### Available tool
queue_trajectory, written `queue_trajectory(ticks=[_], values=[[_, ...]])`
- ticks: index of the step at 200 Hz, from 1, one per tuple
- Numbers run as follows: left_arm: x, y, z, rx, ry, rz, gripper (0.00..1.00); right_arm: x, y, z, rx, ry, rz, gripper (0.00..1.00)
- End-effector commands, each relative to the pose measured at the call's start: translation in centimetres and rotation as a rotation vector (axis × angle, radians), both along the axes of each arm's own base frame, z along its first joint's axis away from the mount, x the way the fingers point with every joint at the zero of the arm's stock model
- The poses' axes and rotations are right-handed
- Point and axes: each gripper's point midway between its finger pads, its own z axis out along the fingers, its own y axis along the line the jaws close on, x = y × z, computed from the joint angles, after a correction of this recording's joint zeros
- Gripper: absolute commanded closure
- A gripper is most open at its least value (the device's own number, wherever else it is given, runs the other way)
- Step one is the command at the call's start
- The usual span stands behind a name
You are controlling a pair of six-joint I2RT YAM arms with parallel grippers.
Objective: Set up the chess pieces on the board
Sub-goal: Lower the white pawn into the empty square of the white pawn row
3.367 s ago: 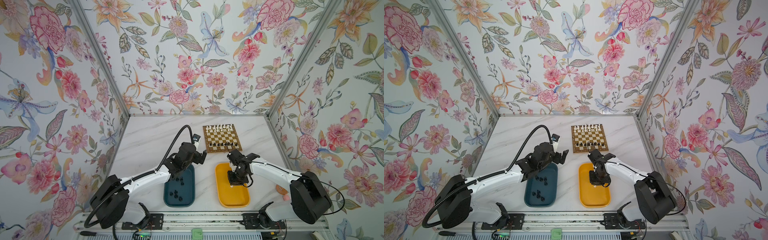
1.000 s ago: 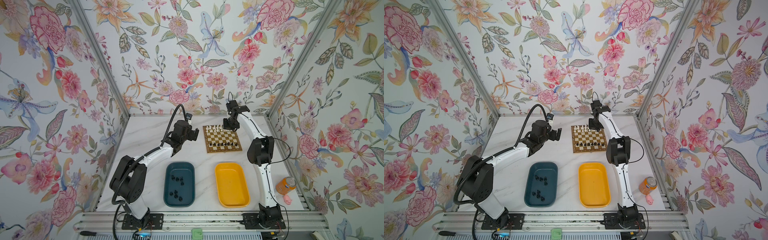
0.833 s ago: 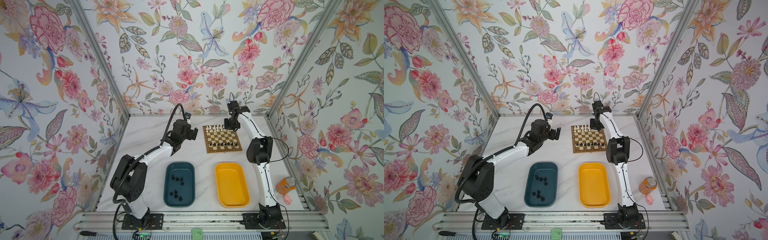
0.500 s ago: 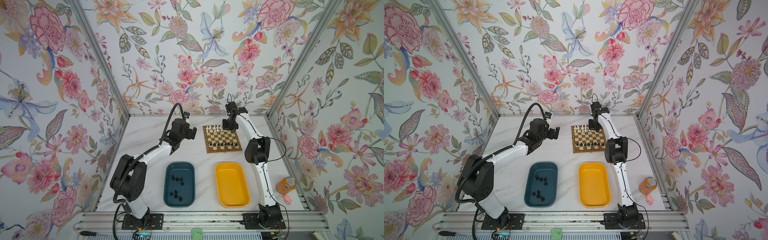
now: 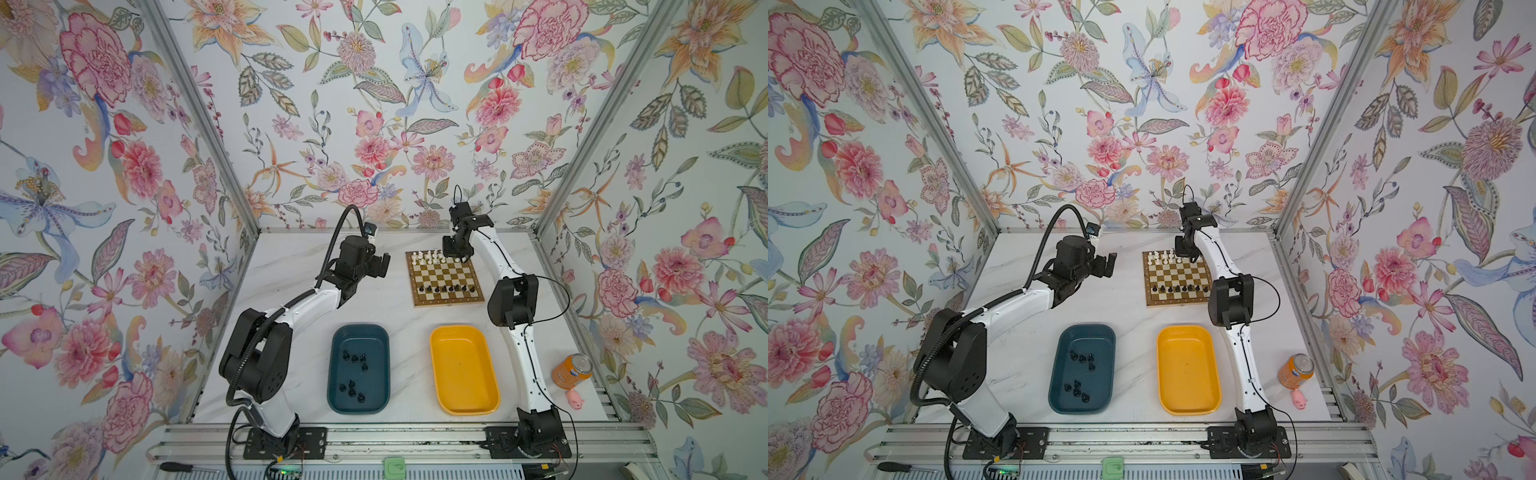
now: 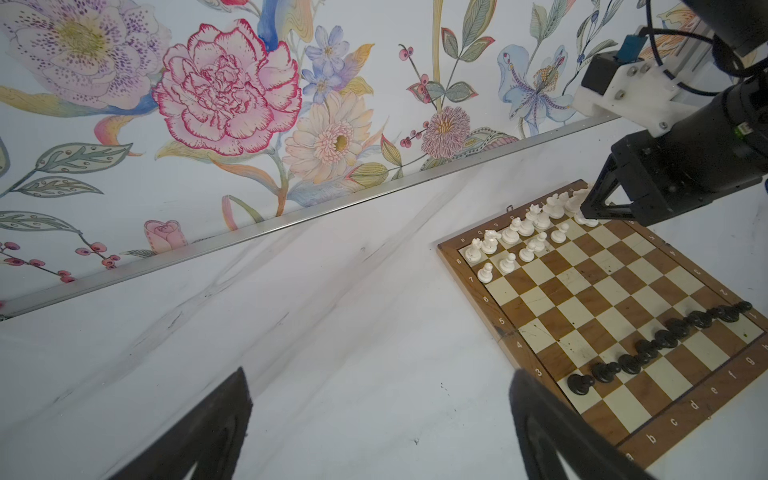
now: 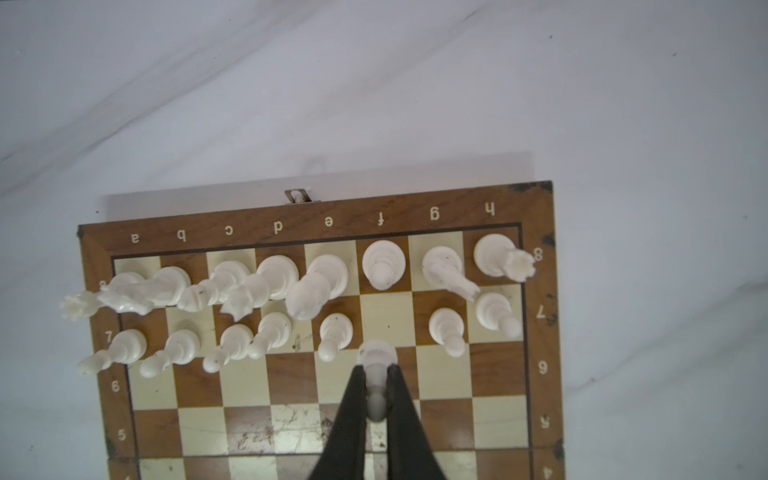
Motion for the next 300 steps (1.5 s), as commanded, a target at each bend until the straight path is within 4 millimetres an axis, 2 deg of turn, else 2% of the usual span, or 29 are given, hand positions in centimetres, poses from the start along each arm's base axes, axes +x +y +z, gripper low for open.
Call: queue_trajectory(ticks=[1, 100, 143, 190, 256, 300], values=[[0.3, 0.3, 0.7, 0.007, -0.001, 0.003, 0.02, 0.1, 0.2, -1.8, 0.002, 0.024, 0.013, 0.9], [0.7, 0.2, 0.9, 0.005, -0.001, 0.003, 0.02, 0.4, -0.7, -2.1, 0.005, 0.025, -0.002, 0.89], [0.9, 0.0, 0.9, 0.002, 0.003, -0.006, 0.02, 0.4, -0.8, -1.7, 0.003, 0.021, -0.003, 0.81], [0.8, 0.0, 0.6, -0.004, 0.01, -0.007, 0.02, 0.4, -0.6, -1.5, 0.007, 0.015, 0.001, 0.77], [0.9, 0.2, 1.1, -0.009, -0.003, -0.009, 0.02, 0.8, -0.2, 1.2, 0.02, -0.04, 0.006, 0.75], [0.8, 0.2, 1.6, -0.017, -0.022, -0.013, 0.02, 1.0, 0.7, 5.3, 0.047, -0.118, 0.024, 0.74]])
